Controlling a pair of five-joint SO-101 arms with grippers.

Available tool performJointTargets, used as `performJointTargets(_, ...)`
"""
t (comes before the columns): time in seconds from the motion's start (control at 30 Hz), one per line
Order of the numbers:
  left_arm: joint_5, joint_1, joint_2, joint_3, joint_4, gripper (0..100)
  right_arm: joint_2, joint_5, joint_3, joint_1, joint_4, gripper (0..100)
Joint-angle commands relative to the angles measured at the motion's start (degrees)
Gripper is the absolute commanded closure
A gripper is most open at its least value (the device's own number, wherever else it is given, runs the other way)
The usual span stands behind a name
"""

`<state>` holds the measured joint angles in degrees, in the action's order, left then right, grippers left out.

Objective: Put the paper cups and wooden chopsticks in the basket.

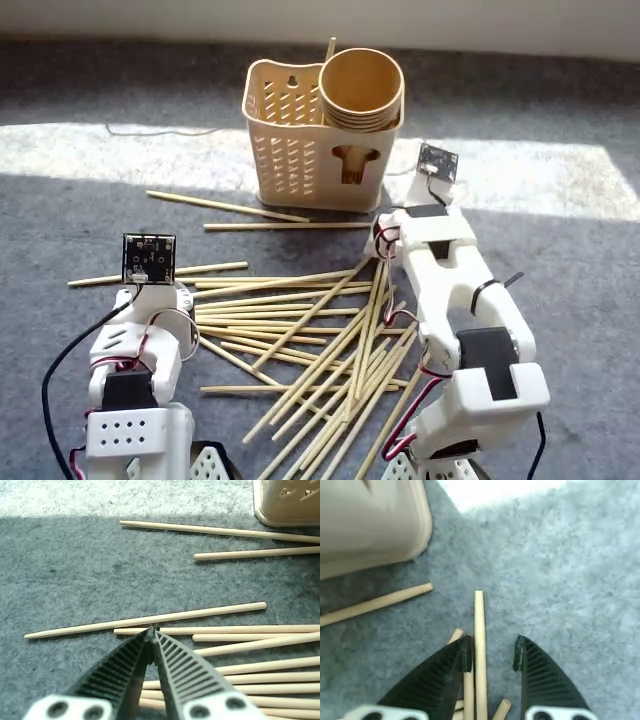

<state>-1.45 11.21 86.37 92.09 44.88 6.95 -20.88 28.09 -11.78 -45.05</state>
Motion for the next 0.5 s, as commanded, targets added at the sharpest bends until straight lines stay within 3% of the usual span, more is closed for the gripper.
performJointTargets(0.0, -0.62, 0.4, 0.48, -0.4, -1.05, 99, 0.4, -0.26, -1.63, 1.45, 1.19, 88.8)
performJointTargets(0.13, -0.62, 0.4, 0.48, -0.4, -1.05, 99, 0.31, 1.32, -1.63, 3.65, 1.1, 95.4)
performJointTargets(0.47, -0.62, 0.4, 0.48, -0.4, -1.05, 99, 0.31, 3.87, -1.19, 5.76, 1.01, 95.8)
